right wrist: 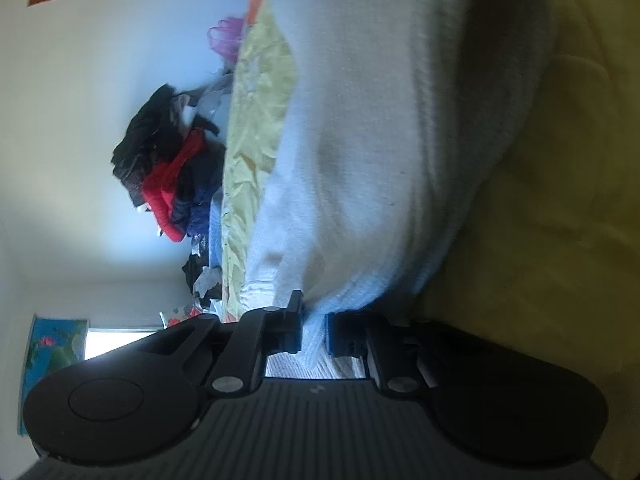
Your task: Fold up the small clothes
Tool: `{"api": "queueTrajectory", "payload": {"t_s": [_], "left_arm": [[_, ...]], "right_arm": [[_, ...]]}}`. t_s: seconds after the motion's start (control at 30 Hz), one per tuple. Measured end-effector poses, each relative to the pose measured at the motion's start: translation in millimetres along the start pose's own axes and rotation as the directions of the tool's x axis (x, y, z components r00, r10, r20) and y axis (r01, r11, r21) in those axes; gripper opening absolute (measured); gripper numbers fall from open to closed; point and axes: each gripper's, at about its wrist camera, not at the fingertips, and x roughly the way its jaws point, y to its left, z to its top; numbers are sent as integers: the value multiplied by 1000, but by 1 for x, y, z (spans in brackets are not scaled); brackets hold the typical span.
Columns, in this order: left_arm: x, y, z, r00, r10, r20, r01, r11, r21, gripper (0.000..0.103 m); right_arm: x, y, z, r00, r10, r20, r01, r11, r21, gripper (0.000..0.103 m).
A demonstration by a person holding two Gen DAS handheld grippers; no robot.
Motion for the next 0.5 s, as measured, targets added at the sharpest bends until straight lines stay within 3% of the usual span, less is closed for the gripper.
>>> {"api": "queueTrajectory", "payload": {"t_s": [0.07,0.17,0.3,0.37,0.47,0.5], "left_arm": [[0,0,0,1000,0,0,0,1000,0,103],[0,0,0,1000,0,0,0,1000,0,103],[0,0,0,1000,0,0,0,1000,0,103],[0,0,0,1000,1,0,-1,1000,1,103],[0,0,0,1000,1,0,-1,1000,1,103],[0,0,0,1000,0,0,0,1000,1,103]], "right_arm": [[-6,14,-1,1000,13,25,-12,999,-53,15],[-16,53,-13,991,131,30,-124,978,-166,15],[-9,89,-64,966,230,-118,-256,915,-312,15],[10,82,-88,963,198,-181,-249,910,-332,15],[46,45,-109,960,56,-274,-143,940,-309,31],[51,33,-113,954,0,-300,-91,952,-291,42]]}}
